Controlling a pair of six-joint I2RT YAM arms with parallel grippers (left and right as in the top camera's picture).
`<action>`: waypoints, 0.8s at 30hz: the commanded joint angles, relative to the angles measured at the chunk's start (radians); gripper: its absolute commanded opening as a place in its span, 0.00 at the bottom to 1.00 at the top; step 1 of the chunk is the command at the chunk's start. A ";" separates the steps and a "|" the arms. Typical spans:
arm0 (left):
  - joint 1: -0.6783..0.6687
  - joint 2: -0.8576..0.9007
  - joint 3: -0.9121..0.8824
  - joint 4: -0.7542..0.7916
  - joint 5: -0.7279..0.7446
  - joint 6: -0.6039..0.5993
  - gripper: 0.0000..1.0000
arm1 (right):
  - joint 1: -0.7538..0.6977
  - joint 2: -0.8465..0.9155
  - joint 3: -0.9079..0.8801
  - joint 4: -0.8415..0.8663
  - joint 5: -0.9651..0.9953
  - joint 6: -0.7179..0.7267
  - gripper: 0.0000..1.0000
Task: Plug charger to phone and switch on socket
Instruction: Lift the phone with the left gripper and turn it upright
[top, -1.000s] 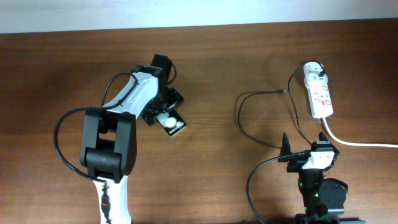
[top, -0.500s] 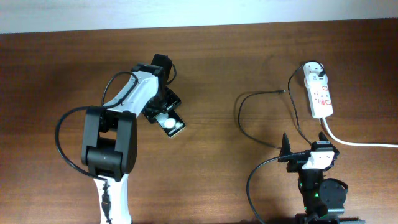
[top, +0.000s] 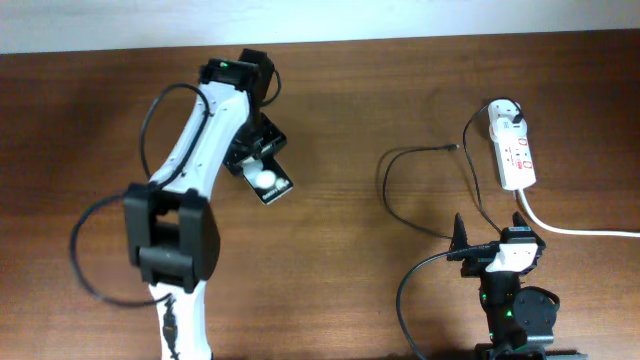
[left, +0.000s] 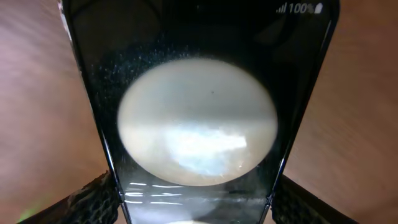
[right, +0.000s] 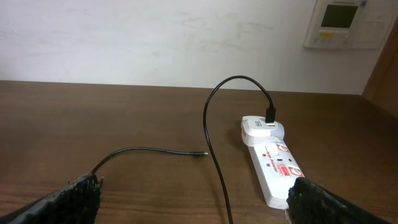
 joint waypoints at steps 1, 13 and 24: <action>-0.001 -0.199 0.043 -0.024 -0.027 0.039 0.75 | 0.008 -0.006 -0.005 -0.006 0.006 -0.007 0.99; -0.001 -0.801 0.042 -0.253 -0.075 0.117 0.77 | 0.008 -0.006 -0.005 -0.006 0.006 -0.007 0.99; -0.002 -0.747 -0.185 -0.113 0.169 0.117 0.76 | 0.008 -0.006 -0.005 -0.006 0.006 -0.007 0.99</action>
